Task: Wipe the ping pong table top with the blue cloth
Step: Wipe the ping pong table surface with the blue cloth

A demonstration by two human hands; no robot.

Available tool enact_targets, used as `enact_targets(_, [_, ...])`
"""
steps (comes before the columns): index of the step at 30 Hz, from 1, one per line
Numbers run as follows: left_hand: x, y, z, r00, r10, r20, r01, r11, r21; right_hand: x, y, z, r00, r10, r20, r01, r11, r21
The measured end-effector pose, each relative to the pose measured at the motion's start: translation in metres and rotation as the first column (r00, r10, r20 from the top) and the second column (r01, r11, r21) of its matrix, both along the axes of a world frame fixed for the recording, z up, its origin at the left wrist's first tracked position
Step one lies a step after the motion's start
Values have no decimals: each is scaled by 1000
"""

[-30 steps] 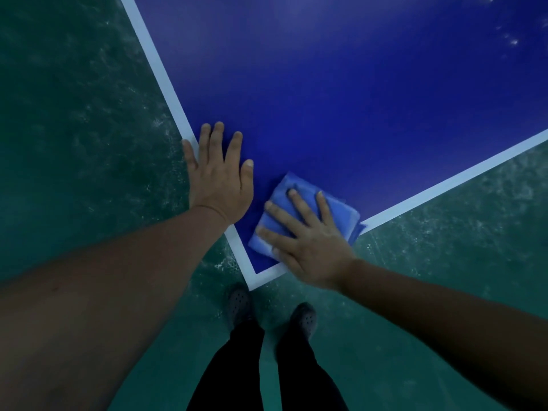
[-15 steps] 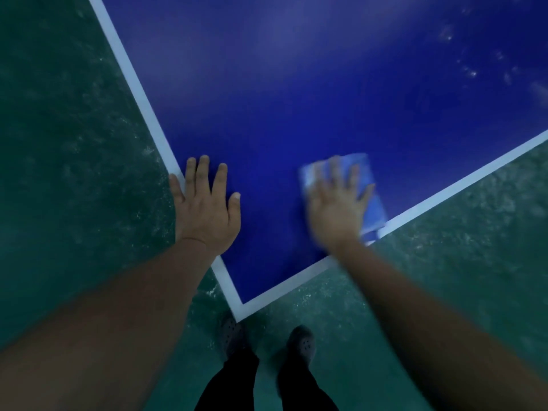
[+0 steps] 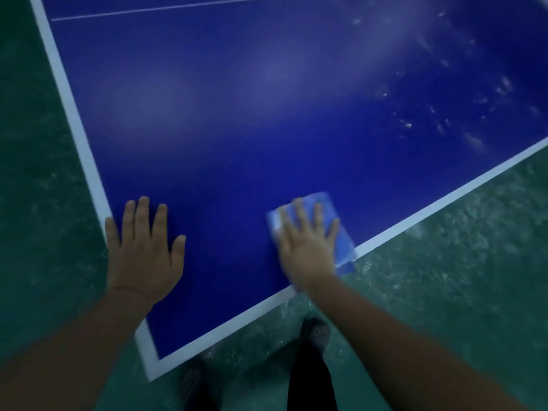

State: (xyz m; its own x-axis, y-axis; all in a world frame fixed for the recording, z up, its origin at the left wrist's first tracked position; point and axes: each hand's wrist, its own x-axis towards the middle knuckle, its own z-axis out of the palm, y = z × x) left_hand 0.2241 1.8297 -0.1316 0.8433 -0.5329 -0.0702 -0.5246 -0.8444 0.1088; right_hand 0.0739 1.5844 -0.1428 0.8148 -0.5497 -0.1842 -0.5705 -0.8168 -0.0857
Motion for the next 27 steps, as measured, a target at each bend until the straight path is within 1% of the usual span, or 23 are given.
enact_targets(1, [-11, -15, 3, 1000, 9, 9, -9, 998, -63, -2, 4, -2, 981, 196, 1, -196, 980, 17])
enact_targets(2, [-23, -35, 5, 1000, 17, 8, -16, 994, -112, -3, -5, -2, 940, 339, 23, -340, 940, 31])
enact_targets(3, [-35, -59, 7, 1000, 26, -7, -27, 989, -145, -2, -29, 0, 911, 409, 48, -411, 910, 48])
enact_targets(4, [-48, -84, 8, 999, 36, -35, -41, 986, -161, -2, -63, 2, 916, 397, 57, -399, 916, 43])
enact_targets(5, [-60, -111, 10, 997, 44, -66, -54, 985, -166, -3, -102, 1, 948, 315, 47, -316, 949, 8])
enact_targets(6, [-71, -137, 10, 995, 47, -90, -61, 984, -165, -7, -147, 0, 983, 179, 32, -178, 984, -29])
enact_targets(7, [-81, -161, 10, 993, 45, -107, -62, 984, -164, -14, -195, 4, 1000, -2, 9, 2, 999, -33])
enact_targets(9, [-97, -203, 9, 991, 32, -129, -53, 985, -165, -30, -272, 14, 943, -333, 23, 332, 942, 45])
enact_targets(10, [-102, -220, 7, 991, 29, -134, -51, 986, -162, -34, -291, 17, 893, -448, 34, 444, 891, 90])
enact_targets(11, [-106, -235, 6, 990, 33, -137, -54, 987, -153, -34, -292, 17, 873, -487, 24, 484, 871, 88])
enact_targets(12, [-109, -247, 4, 989, 44, -139, -64, 988, -140, -32, -279, 14, 901, -433, 26, 432, 901, 48])
enact_targets(13, [-111, -256, 2, 988, 63, -142, -81, 989, -126, -32, -256, 9, 958, -283, 51, 282, 959, 21])
enact_targets(14, [-113, -262, -1, 986, 86, -142, -102, 988, -115, -35, -229, 4, 996, -47, 71, 46, 999, 12])
enact_targets(15, [-114, -266, -3, 985, 105, -135, -118, 988, -99, -43, -209, 0, 977, 202, 73, -204, 979, 16])
enact_targets(16, [-115, -267, -6, 985, 116, -127, -126, 989, -76, -51, -206, -1, 925, 374, 61, -376, 926, 25])
enact_targets(17, [-116, -268, -8, 986, 120, -120, -128, 990, -56, -55, -224, 0, 897, 438, 52, -440, 897, 43])
enact_targets(18, [-116, -269, -9, 986, 122, -116, -128, 991, -45, -57, -254, 1, 926, 375, 46, -377, 926, 31])
enact_targets(20, [-116, -268, -10, 985, 127, -118, -133, 990, -39, -65, -319, 4, 998, 63, 3, -63, 997, -40])
enact_targets(22, [-115, -269, -9, 985, 130, -115, -135, 990, -40, -78, -363, 8, 978, -204, -33, 204, 979, -7])
enact_targets(23, [-115, -269, -8, 985, 131, -116, -136, 990, -41, -83, -366, 10, 967, -254, -25, 255, 967, 20])
enact_targets(24, [-115, -270, -8, 984, 131, -118, -138, 989, -47, -83, -356, 9, 968, -248, -27, 248, 969, 7])
enact_targets(25, [-115, -269, -9, 984, 133, -121, -140, 989, -56, -80, -337, 6, 981, -192, -35, 191, 981, -13])
enact_targets(27, [-116, -269, -10, 982, 143, -124, -154, 984, -84, -60, -287, 2, 1000, 5, 1, -5, 1000, -23])
